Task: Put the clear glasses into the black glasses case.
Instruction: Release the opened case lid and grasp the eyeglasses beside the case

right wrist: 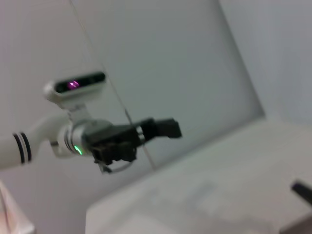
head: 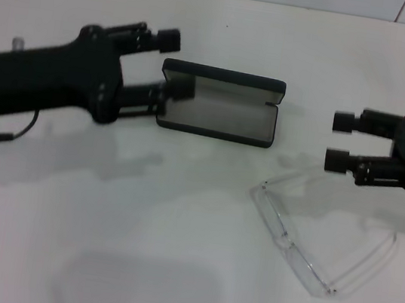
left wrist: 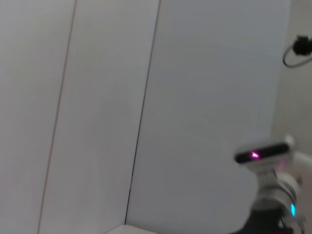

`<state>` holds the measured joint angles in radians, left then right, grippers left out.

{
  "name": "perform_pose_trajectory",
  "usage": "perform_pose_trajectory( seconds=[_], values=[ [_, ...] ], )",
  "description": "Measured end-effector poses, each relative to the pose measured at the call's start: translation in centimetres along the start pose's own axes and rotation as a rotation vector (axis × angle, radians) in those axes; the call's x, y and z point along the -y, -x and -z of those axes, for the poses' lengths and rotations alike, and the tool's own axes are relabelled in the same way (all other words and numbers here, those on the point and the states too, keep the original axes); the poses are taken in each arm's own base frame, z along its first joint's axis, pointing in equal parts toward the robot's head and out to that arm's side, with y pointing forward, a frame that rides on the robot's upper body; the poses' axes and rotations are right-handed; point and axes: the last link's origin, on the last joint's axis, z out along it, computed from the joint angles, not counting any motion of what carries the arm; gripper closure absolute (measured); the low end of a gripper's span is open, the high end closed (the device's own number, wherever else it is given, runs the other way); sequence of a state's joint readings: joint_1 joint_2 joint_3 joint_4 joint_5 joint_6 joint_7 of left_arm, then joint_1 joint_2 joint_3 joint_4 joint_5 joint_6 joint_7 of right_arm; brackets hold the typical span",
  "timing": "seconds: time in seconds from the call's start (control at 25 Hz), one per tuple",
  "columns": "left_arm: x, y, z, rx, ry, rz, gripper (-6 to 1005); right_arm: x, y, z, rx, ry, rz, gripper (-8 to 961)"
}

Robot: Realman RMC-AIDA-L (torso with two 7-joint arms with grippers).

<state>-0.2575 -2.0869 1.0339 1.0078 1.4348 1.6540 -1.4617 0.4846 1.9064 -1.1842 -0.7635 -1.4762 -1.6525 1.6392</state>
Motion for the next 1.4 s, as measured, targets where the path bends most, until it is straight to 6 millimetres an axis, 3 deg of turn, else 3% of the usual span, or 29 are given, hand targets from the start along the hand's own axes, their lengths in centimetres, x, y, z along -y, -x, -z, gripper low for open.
perform_pose_trajectory(
  seconds=[0.2, 0.44, 0.64, 1.12, 1.4],
  values=[
    [-1.0, 2.2, 1.7, -0.004, -0.022, -0.097, 268, -0.4, 3.7, -0.9, -0.294, -0.023, -0.101, 85],
    [-1.0, 4.1, 3.2, -0.004, -0.096, -0.113, 269, -1.5, 7.8, -3.8, -0.604, -0.138, -0.166, 92],
    [-0.6, 4.4, 3.8, -0.01, -0.13, -0.108, 268, -1.8, 9.9, -6.9, -0.782, -0.223, -0.214, 99],
    [-0.3, 5.0, 3.9, 0.027, -0.161, -0.133, 268, -1.6, 8.8, -12.8, -1.057, -0.368, -0.216, 112],
    [0.1, 5.1, 3.8, 0.034, -0.176, -0.149, 268, -1.2, 7.4, -14.2, -1.078, -0.409, -0.232, 111]
  ],
)
